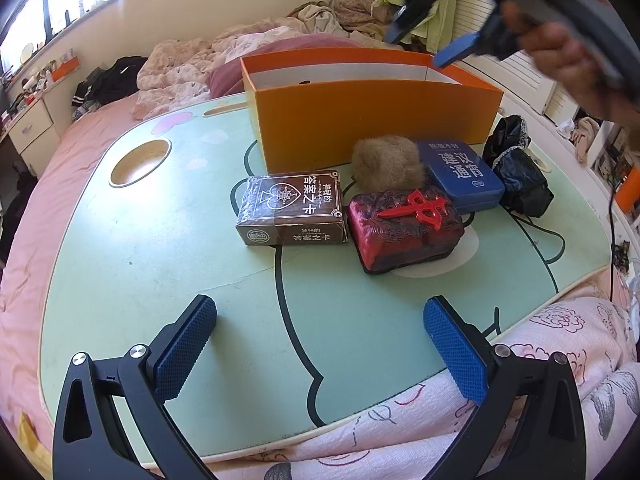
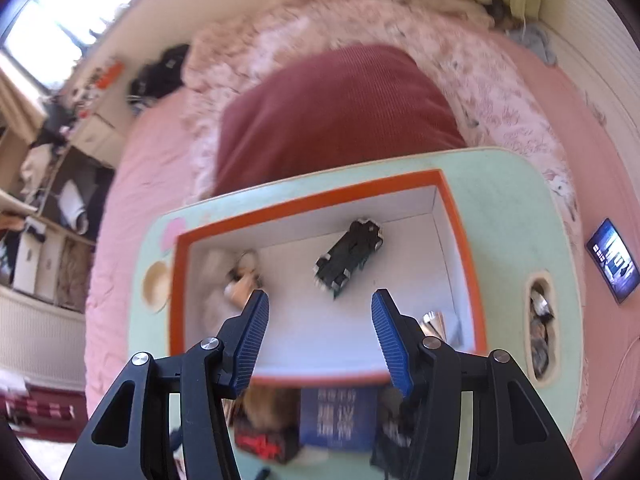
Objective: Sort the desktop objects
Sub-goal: 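Grasp the black toy car from the orange box with the right gripper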
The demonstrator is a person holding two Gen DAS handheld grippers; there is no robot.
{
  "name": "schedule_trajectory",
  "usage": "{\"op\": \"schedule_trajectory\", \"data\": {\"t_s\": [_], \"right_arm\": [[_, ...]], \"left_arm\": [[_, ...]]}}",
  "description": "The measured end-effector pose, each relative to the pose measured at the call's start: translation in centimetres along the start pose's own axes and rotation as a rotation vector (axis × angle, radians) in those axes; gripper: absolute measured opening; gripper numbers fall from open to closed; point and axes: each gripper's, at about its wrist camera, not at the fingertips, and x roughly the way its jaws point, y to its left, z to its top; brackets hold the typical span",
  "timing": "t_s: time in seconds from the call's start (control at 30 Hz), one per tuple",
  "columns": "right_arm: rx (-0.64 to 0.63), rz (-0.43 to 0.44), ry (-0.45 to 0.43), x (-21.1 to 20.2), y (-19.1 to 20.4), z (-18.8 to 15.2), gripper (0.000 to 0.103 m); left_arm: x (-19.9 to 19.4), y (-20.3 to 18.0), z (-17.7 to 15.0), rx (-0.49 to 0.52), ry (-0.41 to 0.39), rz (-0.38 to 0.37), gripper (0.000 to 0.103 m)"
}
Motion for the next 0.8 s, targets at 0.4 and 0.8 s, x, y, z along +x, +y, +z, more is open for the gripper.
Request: {"op": "schedule_trajectory", "data": {"t_s": [0.4,0.8], "right_arm": [[0.141,-0.089,0.178,6.8,-1.7,3.2,0.027],[-0.003,0.201,-0.120,-5.7,-3.1,-3.5,0.026]], "left_arm": [[0.0,0.0,0.0,-0.001,-0.005,-0.001,0.103],[0.0,0.0,0.0,-0.002,-0.006,-0.001,0.103]]}}
